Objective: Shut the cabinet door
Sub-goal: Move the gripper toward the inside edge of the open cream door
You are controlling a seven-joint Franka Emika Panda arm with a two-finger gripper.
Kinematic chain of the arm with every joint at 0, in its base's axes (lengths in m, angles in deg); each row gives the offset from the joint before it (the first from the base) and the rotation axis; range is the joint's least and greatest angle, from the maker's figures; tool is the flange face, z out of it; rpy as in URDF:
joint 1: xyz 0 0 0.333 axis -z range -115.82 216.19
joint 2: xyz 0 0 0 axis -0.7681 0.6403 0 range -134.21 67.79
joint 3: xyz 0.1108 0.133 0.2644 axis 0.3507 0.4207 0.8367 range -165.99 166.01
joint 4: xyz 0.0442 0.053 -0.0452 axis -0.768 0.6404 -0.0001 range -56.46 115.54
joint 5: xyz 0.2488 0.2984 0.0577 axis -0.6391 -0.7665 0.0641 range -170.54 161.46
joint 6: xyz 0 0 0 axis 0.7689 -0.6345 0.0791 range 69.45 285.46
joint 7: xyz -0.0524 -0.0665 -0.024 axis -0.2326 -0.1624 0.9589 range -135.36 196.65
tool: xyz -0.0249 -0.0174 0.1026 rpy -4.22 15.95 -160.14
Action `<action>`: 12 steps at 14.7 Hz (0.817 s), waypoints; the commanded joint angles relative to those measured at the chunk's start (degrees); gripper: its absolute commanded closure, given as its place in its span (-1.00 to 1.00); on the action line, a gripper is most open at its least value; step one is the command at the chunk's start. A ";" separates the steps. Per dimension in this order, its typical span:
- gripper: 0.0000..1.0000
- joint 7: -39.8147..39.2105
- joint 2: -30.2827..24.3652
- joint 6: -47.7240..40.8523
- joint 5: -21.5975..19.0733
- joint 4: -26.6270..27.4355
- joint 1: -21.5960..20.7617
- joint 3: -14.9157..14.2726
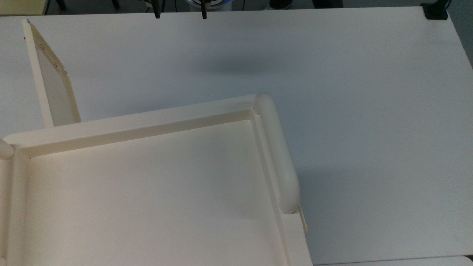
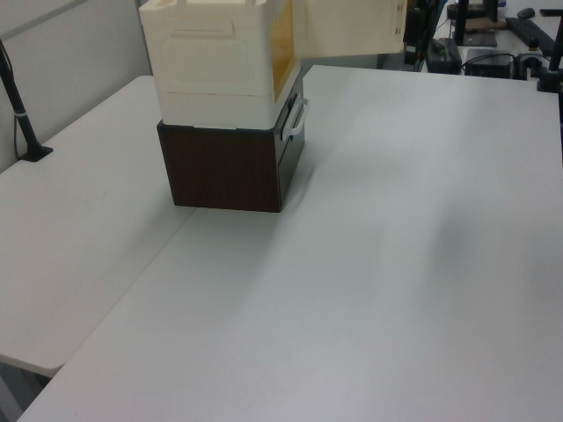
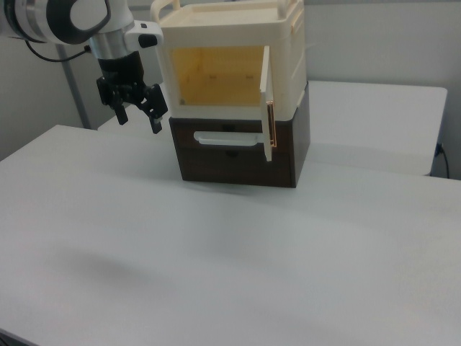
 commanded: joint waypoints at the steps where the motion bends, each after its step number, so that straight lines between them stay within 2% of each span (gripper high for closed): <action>1: -1.00 -0.86 -0.21 -1.40 0.85 -0.09 -0.97 -0.44; 12: -1.00 -1.21 -0.56 -1.40 0.85 -0.18 -0.53 -0.44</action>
